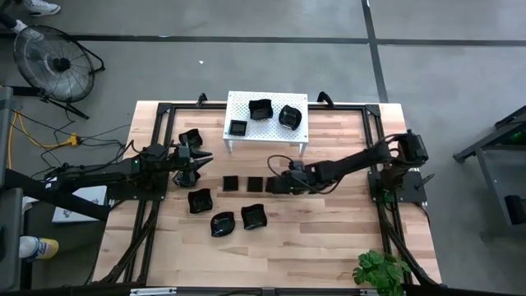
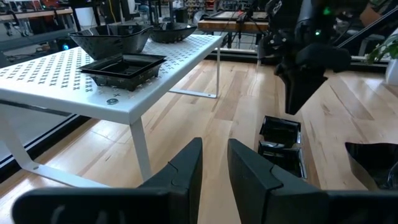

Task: Pick & Place Mini shaped plates
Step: Stack the square plate on top of the other square plates on the shelf

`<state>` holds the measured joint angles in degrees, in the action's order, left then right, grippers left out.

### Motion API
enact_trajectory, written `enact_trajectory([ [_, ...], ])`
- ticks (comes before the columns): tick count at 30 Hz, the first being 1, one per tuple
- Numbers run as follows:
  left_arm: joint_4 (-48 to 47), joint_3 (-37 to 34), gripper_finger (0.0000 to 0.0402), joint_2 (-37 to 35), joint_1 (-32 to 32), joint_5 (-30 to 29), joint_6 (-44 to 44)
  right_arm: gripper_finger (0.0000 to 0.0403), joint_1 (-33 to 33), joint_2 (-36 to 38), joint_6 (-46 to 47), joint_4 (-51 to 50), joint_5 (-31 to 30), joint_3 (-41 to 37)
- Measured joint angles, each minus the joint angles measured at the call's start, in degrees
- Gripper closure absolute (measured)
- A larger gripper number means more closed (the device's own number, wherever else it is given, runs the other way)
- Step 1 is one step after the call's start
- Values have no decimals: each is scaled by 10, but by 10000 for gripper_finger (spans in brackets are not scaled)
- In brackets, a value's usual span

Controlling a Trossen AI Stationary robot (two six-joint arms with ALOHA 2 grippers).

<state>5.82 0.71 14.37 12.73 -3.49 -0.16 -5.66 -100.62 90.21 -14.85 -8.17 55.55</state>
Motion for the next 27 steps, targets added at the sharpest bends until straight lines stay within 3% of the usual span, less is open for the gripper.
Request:
enact_trajectory([
  [27,0,0,328,0,0,0,0,318,20,-23,-5,-5,-3,16],
])
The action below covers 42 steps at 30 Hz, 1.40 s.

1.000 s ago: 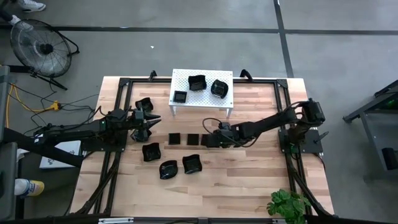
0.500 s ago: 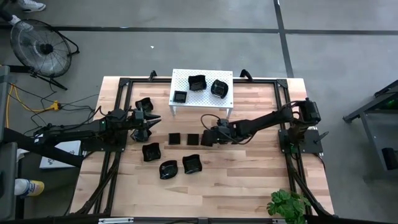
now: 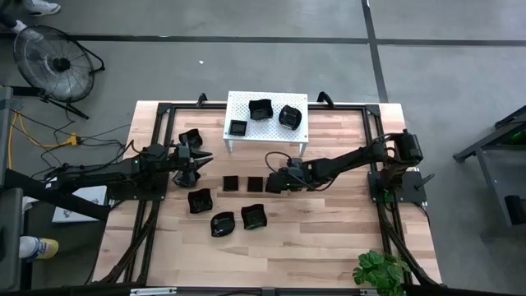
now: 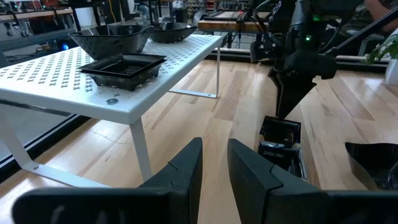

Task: Pick & Place Mini shaped plates
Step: Stack the square plate on top of the other square plates on the shelf

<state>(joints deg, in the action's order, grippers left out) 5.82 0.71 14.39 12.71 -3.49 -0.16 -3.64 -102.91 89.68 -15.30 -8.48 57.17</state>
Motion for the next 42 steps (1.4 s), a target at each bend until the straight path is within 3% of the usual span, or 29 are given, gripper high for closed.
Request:
enact_trajectory([
  [42,0,0,328,0,0,0,0,318,0,-32,-33,45,25,2],
])
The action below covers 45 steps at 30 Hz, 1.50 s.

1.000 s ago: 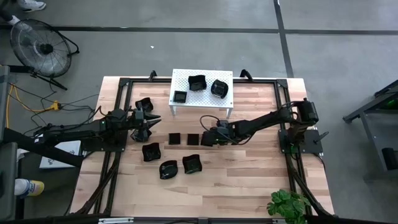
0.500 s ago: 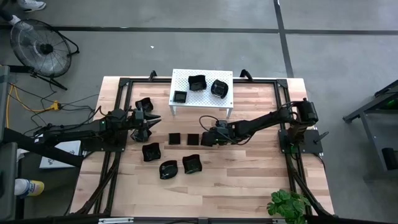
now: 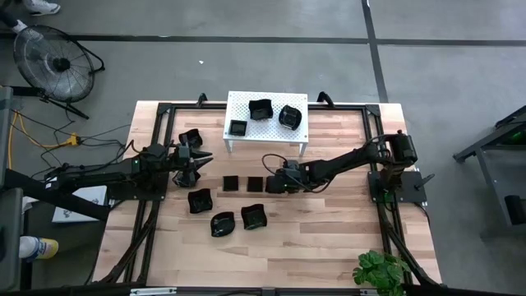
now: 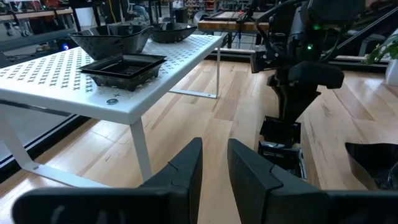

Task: Pick & Place Mini shaped plates
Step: Stack the square plate on top of the other square plates on the shelf

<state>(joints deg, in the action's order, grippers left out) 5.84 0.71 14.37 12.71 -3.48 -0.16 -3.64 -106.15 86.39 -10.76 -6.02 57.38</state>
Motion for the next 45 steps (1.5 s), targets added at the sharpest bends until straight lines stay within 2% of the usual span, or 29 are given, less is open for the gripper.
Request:
enact_trajectory([
  [14,0,0,328,0,0,0,0,321,0,3,1,-6,0,0],
  [27,0,0,328,0,0,0,0,353,-1,14,-9,-17,3,-1],
  [38,0,0,328,0,0,0,0,398,-3,14,-17,-5,1,-1],
  [45,0,0,328,0,0,0,0,400,-9,15,-19,2,2,-1],
])
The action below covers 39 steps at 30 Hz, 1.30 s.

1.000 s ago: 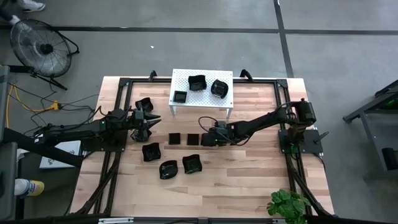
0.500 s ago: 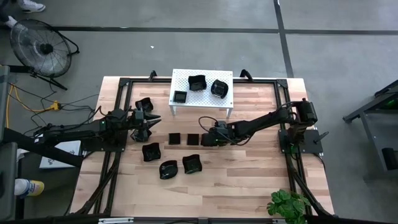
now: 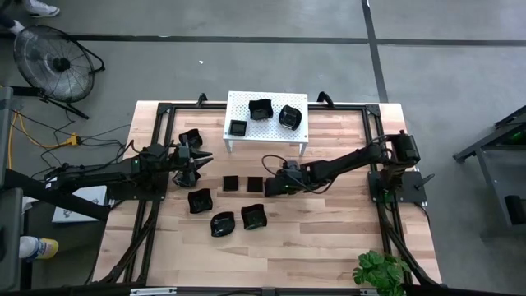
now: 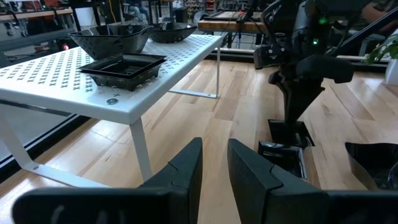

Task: Pick & Place Mini shaped plates
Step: Stack the square plate on top of the other square plates on the shelf

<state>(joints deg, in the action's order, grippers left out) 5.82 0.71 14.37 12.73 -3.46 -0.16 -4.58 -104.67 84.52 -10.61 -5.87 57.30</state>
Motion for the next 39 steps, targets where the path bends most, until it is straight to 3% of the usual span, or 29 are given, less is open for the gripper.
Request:
enact_trajectory([
  [19,0,0,328,0,0,0,0,402,-10,5,-21,-12,16,20],
  [39,0,0,328,0,0,0,0,403,-19,105,-28,-66,-64,37],
])
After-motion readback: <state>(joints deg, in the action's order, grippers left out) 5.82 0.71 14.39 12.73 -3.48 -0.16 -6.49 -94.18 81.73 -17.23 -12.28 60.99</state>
